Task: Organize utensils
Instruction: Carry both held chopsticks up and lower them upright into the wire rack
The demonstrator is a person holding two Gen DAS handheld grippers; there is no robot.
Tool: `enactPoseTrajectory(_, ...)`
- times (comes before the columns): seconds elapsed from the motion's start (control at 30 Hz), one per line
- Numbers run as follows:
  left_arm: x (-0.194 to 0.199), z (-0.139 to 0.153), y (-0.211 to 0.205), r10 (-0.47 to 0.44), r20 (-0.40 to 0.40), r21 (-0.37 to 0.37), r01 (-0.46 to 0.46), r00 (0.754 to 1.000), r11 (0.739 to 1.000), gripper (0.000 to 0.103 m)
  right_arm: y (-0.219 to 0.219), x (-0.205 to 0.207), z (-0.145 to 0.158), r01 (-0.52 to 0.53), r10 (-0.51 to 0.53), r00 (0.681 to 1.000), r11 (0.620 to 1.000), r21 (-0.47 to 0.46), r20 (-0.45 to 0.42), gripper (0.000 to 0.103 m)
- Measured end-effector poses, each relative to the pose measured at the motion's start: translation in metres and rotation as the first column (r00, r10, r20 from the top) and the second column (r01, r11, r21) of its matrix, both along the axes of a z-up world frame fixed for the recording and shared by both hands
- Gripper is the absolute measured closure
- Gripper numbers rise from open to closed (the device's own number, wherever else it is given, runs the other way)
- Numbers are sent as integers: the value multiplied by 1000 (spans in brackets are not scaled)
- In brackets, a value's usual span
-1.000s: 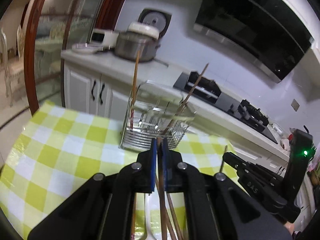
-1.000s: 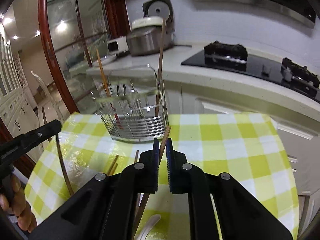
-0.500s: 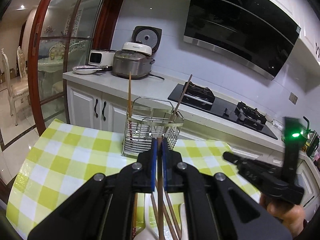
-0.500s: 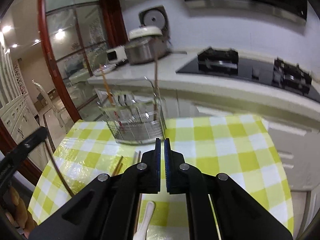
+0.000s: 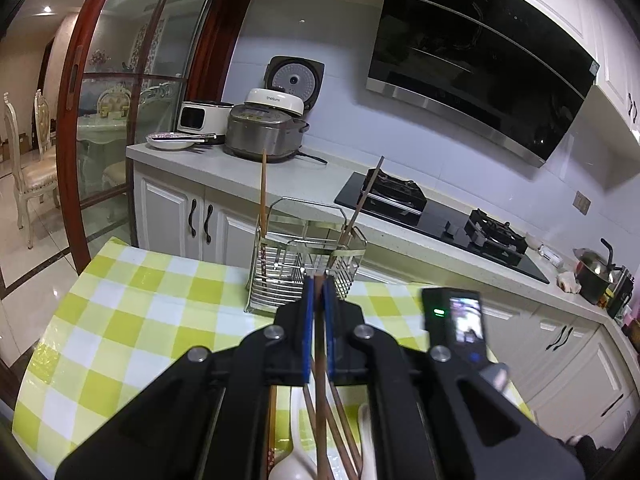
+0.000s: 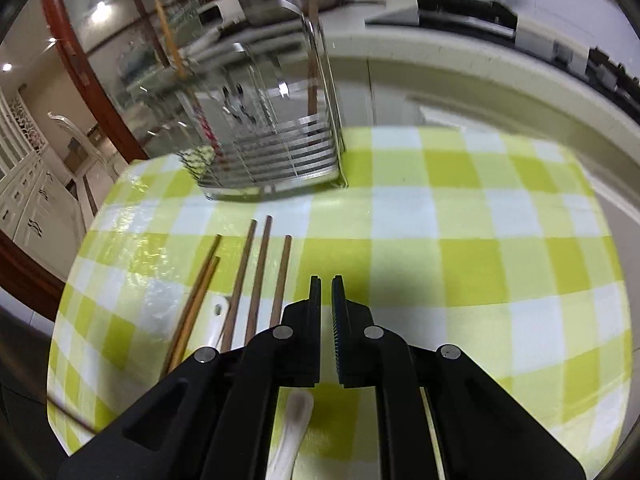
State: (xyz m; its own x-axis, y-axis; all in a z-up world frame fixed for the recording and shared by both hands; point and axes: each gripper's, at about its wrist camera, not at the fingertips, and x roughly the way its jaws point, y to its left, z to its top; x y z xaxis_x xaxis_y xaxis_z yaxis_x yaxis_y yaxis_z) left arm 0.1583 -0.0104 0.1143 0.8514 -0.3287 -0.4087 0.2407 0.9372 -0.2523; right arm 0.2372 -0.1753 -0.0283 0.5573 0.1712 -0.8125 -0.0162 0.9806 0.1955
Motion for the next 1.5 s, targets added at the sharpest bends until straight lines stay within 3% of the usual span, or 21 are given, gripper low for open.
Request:
enactPoseTrajectory(0.33, 1, -3, 6, -9, -3, -12, 9, 1000, 1000, 98, 21, 47, -35, -9, 8, 993, 1000, -10, -119, 93)
enactPoseTrajectory(0.47, 3, -4, 9, -8, -7, -23, 8, 1000, 1000, 98, 28, 53, -37, -15, 12, 993, 999, -31, -119, 88)
enactPoseTrajectory(0.5, 4, -5, 10, -10, -6, -25, 9, 1000, 1000, 98, 28, 55, -37, -14, 10, 993, 1000, -28, -122, 82)
enactPoseTrajectory(0.53, 4, -5, 10, -11, -6, -26, 10, 1000, 1000, 98, 28, 56, -36, -8, 5, 992, 1000, -28, -123, 61)
enactPoseTrajectory(0.6, 4, -6, 12, -9, -6, -30, 9, 1000, 1000, 98, 30, 54, -32, 0, -3, 995, 999, -37, -95, 31)
enactPoseTrajectory(0.67, 4, -6, 13, -7, -7, -35, 7, 1000, 999, 98, 32, 54, -28, 5, -10, 998, 998, -69, -67, 32)
enactPoseTrajectory(1.0, 3, -7, 16, -3, -9, -43, 3, 1000, 999, 98, 33, 64, -37, 5, -17, 994, 994, -112, -106, 53)
enactPoseTrajectory(1.4, 2, -6, 17, 2, -11, -50, -3, 1000, 999, 98, 46, 63, -35, -15, 1, 994, 992, -127, -113, 54)
enactPoseTrajectory(1.47, 2, -6, 16, 1, -10, -49, -2, 1000, 999, 98, 50, 64, -37, -32, 16, 994, 988, -152, -110, 56)
enactPoseTrajectory(1.5, 2, -6, 17, 1, -11, -49, -2, 1000, 999, 98, 53, 63, -37, -38, 20, 994, 985, -170, -109, 61)
